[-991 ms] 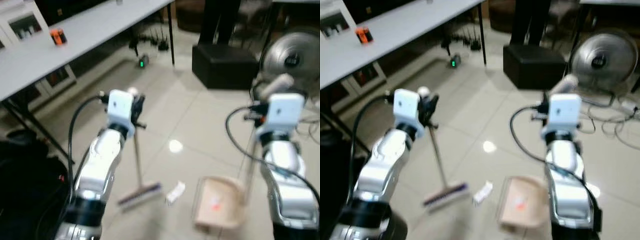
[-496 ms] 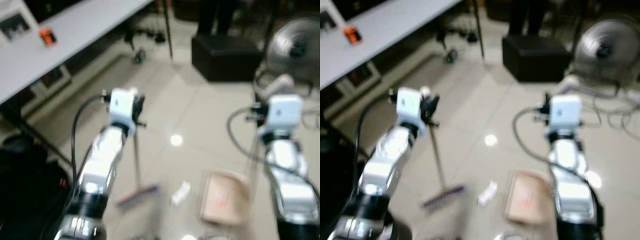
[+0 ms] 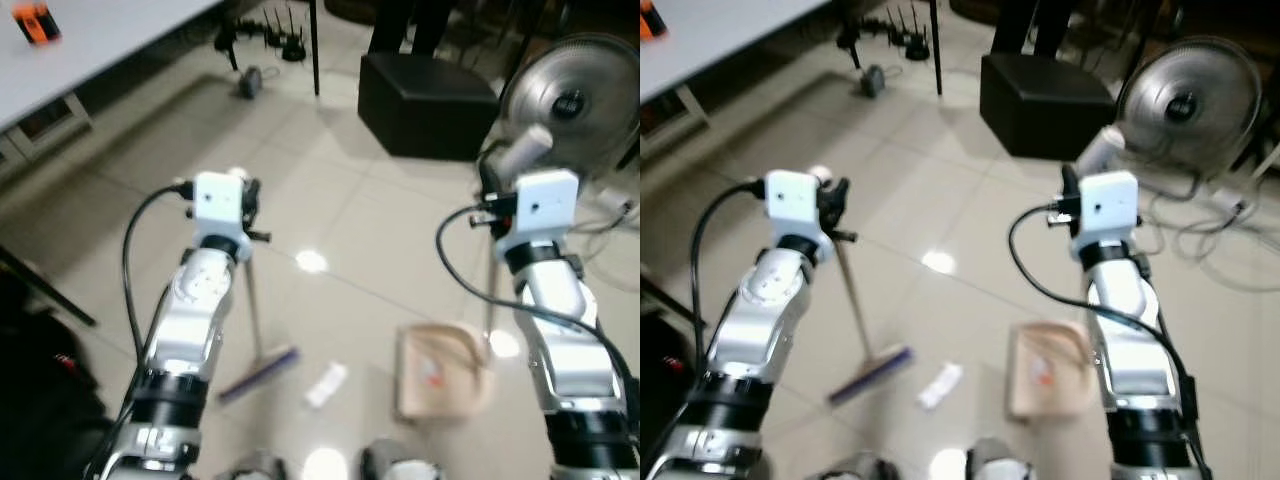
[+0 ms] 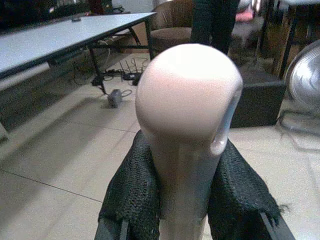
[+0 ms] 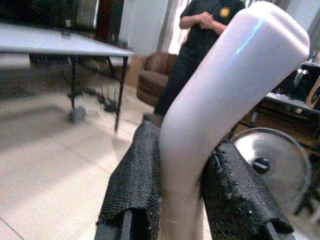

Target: Sweep floor

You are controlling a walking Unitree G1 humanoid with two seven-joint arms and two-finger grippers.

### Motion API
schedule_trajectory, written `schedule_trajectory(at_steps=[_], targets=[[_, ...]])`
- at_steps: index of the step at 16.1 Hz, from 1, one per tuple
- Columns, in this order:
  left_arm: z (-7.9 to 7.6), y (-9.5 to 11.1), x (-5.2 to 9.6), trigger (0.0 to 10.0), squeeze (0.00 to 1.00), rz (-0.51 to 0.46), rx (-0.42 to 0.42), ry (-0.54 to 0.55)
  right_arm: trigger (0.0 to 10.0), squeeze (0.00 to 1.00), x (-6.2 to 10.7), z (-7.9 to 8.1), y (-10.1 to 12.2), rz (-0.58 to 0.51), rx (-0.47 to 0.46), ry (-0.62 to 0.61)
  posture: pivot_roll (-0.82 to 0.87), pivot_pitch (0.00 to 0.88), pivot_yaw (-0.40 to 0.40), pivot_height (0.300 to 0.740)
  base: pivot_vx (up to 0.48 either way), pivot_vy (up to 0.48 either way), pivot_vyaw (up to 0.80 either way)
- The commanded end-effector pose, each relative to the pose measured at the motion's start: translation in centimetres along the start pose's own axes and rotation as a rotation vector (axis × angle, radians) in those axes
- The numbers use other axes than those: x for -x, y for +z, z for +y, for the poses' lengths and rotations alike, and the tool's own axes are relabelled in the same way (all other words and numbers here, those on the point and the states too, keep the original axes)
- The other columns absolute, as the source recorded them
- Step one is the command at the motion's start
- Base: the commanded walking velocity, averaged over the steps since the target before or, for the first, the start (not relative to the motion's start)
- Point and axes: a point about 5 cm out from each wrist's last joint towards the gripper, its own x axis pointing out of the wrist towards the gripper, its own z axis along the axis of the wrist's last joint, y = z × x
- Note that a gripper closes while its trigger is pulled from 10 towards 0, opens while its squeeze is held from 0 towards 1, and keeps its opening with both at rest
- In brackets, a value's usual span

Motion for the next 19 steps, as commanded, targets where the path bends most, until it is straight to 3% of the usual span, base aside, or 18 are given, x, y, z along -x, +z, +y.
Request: schedule_trajectory(at_steps=[1,4,9,12,19], targets=[[1.2,0.9,-0.1,10.0,0.00,-0.048,-0.012,0.054,10.0,0.00,-0.3,0.6,0.8,-0.045,0.009,0.036,-0.02,0.189,-0.093,0.740,0.000,0.000,0.00],[1.9,1.3,-0.1,10.0,0.00,-0.082,-0.052,0.073,10.0,0.00,-0.5,0.6,1.1,-0.028,0.026,0.077,-0.05,0.197,-0.179,0.740,0.000,0.000,0.00],[3.0,1.8,1.0,10.0,0.00,-0.148,-0.097,0.141,10.0,0.00,-0.7,1.0,1.1,-0.093,0.022,0.091,0.02,0.243,-0.079,0.740,0.000,0.000,0.00],[2.9,1.9,0.5,10.0,0.00,-0.169,-0.089,0.183,10.0,0.00,-0.4,1.9,0.4,-0.143,0.025,0.093,0.07,0.300,0.021,0.740,0.000,0.000,0.00],[2.6,1.2,-0.9,10.0,0.00,-0.153,-0.009,0.253,10.0,0.00,-2.2,2.0,-1.8,-0.182,0.134,0.085,0.13,0.368,0.074,0.740,0.000,0.000,0.00]])
